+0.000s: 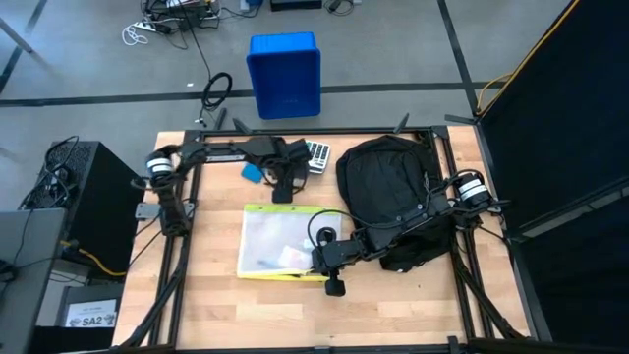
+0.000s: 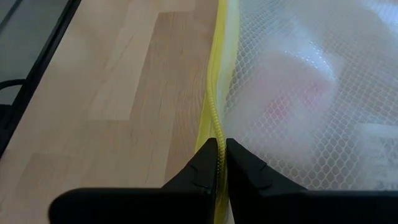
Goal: Unpack backpack
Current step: Remove the black pen from the white zip bag
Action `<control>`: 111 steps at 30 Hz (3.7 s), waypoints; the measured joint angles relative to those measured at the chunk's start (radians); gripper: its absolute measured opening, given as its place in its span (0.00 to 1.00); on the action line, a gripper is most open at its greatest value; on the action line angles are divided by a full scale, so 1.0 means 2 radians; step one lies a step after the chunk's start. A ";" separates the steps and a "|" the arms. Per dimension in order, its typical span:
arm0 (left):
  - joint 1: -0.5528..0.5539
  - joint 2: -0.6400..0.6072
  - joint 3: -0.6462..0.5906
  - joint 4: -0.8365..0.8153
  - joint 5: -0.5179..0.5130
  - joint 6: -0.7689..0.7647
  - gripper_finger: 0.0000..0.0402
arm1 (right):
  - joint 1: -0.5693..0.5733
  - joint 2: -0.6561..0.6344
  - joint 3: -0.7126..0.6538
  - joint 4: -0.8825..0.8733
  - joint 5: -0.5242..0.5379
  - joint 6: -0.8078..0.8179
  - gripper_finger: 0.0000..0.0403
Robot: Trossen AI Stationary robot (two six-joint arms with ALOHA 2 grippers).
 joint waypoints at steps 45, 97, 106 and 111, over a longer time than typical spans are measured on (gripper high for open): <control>-0.503 0.078 -0.029 0.077 -0.212 -0.423 0.34 | 0.026 0.001 0.000 0.053 0.001 0.021 0.00; -0.423 -0.062 -0.262 0.268 -0.178 -0.377 0.34 | 0.027 0.001 0.000 0.056 -0.013 0.023 0.00; -0.421 -0.062 -0.262 0.297 -0.182 -0.339 0.34 | 0.027 0.001 0.000 0.057 -0.013 0.029 0.00; -0.418 -0.058 -0.262 0.307 -0.185 -0.313 0.33 | 0.026 0.001 0.000 0.057 -0.013 0.029 0.00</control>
